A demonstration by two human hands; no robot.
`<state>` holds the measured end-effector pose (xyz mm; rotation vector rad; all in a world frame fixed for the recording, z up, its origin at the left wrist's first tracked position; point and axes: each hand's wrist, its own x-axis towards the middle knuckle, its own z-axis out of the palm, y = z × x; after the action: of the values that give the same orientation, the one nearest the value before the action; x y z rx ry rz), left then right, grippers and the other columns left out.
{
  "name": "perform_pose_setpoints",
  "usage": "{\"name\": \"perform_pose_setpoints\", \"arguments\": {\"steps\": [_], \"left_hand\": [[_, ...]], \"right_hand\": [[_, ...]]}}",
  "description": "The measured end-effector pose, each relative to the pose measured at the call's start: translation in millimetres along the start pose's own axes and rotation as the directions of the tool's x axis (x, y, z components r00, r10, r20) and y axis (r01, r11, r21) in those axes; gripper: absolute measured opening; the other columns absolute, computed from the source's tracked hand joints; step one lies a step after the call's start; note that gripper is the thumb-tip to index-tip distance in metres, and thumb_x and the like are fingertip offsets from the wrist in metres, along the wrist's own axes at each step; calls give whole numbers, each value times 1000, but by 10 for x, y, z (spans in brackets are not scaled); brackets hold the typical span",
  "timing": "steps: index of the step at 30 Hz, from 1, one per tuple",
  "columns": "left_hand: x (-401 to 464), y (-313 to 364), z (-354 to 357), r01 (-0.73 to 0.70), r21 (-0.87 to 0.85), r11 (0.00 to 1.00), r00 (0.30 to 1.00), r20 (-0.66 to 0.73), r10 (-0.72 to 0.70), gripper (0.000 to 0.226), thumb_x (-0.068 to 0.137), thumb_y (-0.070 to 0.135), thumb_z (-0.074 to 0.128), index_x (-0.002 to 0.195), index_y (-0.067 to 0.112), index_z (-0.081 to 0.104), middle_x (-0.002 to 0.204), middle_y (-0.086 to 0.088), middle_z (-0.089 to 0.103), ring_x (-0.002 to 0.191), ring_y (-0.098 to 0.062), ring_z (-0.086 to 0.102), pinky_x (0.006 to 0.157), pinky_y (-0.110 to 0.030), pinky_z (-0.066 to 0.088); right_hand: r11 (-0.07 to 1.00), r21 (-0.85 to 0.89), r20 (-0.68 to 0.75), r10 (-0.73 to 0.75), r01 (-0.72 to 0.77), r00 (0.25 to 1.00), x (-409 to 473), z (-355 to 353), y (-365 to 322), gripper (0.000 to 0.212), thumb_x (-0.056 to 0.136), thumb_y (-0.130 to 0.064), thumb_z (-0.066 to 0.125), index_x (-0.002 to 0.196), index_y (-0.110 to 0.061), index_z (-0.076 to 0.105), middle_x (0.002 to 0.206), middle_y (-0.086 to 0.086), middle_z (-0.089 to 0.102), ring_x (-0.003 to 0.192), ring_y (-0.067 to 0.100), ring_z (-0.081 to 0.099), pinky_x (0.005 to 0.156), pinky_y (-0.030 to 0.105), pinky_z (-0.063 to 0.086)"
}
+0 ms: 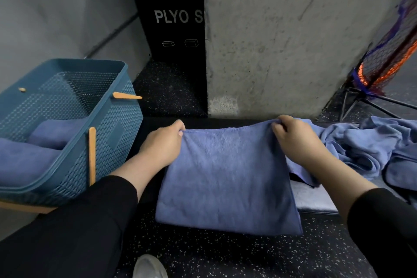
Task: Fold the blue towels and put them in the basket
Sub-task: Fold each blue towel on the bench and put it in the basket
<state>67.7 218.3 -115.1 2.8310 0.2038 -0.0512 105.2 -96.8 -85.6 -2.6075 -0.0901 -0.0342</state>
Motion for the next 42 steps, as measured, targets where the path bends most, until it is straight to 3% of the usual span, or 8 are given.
{"name": "perform_pose_setpoints", "arguments": {"steps": [6,9,12,18,23,35,38,42], "left_hand": [[214,-33,82,78,67,995,993,-94,-72,19,107,28,31,99,26,49,79,0,58,71,-20,53,56,-34,36],[287,-51,206,20,141,990,991,-134,-1,18,106,29,41,106,24,58,98,-1,60,88,-25,56,69,-34,35],[344,-125,349,-47,134,990,984,-165,69,17,103,29,50,109,24,65,116,4,58,107,-21,51,84,-37,33],[361,-253,327,-163,-8,987,977,-139,160,12,97,26,61,104,21,70,118,10,63,107,-15,51,87,-33,28],[314,-254,303,-165,-48,985,984,-70,162,10,98,21,58,104,19,66,139,9,58,129,-15,47,98,-37,29],[336,-191,258,-206,-136,969,978,-65,199,5,91,15,65,90,15,70,102,12,55,97,-13,55,82,-28,43],[324,-132,224,-220,-49,974,975,-53,218,6,89,18,65,89,17,71,90,10,55,92,-15,53,80,-30,37],[292,-65,156,-115,-214,970,993,-13,115,6,86,17,67,80,19,67,83,6,62,76,-8,56,67,-28,41]], "right_hand": [[978,-143,43,-148,152,988,353,242,154,30,102,-24,44,87,-3,60,92,12,65,90,34,59,72,37,37],[959,-206,106,-174,193,979,463,377,252,24,99,-20,51,93,-4,67,99,14,66,93,34,60,78,36,41],[948,-222,108,-208,227,972,478,442,319,15,93,-15,58,95,-6,71,100,11,64,93,33,60,79,34,42],[946,-224,83,-220,233,972,460,469,285,15,88,-11,59,95,-10,72,95,9,64,88,33,60,77,37,46],[953,-228,45,-193,198,980,426,426,262,15,91,-15,60,92,-5,71,93,11,65,87,32,60,73,36,41],[958,-182,117,-201,220,973,387,396,218,13,90,-16,62,87,-5,68,93,5,62,81,26,56,71,35,42],[964,-174,123,-180,199,976,389,405,197,16,91,-17,62,83,-4,66,91,5,60,80,26,56,72,37,43],[976,-135,87,-157,168,984,384,362,138,36,92,-18,61,61,-22,44,78,-2,51,76,23,50,65,33,30]]}}
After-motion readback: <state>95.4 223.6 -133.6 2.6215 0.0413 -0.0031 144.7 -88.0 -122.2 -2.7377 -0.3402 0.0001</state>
